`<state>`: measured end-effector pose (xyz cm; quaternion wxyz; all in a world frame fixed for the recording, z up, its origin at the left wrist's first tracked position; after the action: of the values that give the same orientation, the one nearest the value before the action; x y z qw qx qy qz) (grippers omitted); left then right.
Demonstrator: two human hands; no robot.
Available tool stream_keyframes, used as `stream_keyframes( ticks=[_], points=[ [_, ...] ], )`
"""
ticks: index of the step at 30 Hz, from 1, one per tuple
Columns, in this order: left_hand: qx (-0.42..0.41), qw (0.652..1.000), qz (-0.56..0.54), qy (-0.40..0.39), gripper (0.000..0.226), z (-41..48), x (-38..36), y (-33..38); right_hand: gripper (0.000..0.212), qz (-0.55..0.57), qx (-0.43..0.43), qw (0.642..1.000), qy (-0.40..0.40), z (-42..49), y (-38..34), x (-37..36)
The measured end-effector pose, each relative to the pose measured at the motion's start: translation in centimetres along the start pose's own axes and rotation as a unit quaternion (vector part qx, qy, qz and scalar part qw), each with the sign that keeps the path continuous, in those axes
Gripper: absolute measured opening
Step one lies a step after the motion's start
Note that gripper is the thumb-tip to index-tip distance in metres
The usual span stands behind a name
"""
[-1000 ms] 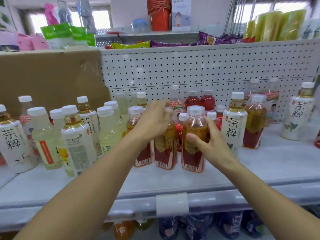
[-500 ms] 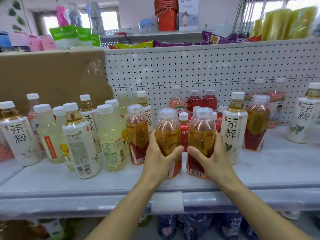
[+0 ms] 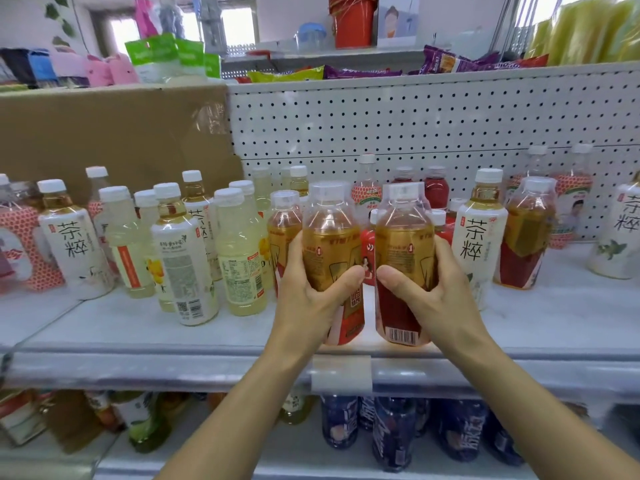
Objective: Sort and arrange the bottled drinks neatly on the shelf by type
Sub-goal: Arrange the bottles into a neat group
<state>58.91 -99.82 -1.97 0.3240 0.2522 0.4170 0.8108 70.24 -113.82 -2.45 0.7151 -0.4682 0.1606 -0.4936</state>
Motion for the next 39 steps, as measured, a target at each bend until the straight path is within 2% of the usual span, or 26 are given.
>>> stream_keyframes(
  ticks=[8,12,18,22,25,32,39],
  points=[
    [0.021,0.999,-0.017,0.028,0.057,-3.8,4.8,0.6,0.046,0.027,0.016,0.999,-0.029,-2.8,-3.5,-3.9],
    [0.031,0.999,-0.024,0.036,0.060,-5.7,8.8,0.7,0.050,0.039,0.020,0.998,-0.049,-4.2,-5.0,-7.6],
    [0.051,0.998,-0.012,0.040,0.063,-8.9,17.3,1.1,0.055,0.067,0.018,0.995,-0.066,-6.6,-8.5,-15.5],
    [0.059,0.997,-0.001,0.045,0.056,-11.2,24.1,1.5,0.058,0.085,0.015,0.994,-0.070,-8.7,-11.2,-21.6],
    [0.068,0.996,0.011,0.058,0.050,-12.8,29.3,1.5,0.050,0.100,0.018,0.992,-0.071,-10.3,-13.3,-26.2],
    [0.086,0.993,0.010,0.082,0.046,-16.5,39.7,1.2,0.050,0.132,0.010,0.989,-0.069,-13.1,-17.2,-36.2],
    [0.102,0.987,0.016,0.120,0.050,-17.9,49.2,-0.7,0.052,0.159,0.010,0.980,-0.120,-12.7,-19.7,-45.9]
  ],
)
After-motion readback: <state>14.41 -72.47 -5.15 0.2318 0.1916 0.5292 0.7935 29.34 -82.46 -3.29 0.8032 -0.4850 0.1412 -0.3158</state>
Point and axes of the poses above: each hand's wrist, its own z-axis towards the middle knuckle, its own x-axis out of the back of the hand, y = z × x, the point moved 4 cm from there along z, towards the middle knuckle, and after that the axes turned 4 degrees about -y, right-handed, at the moved point
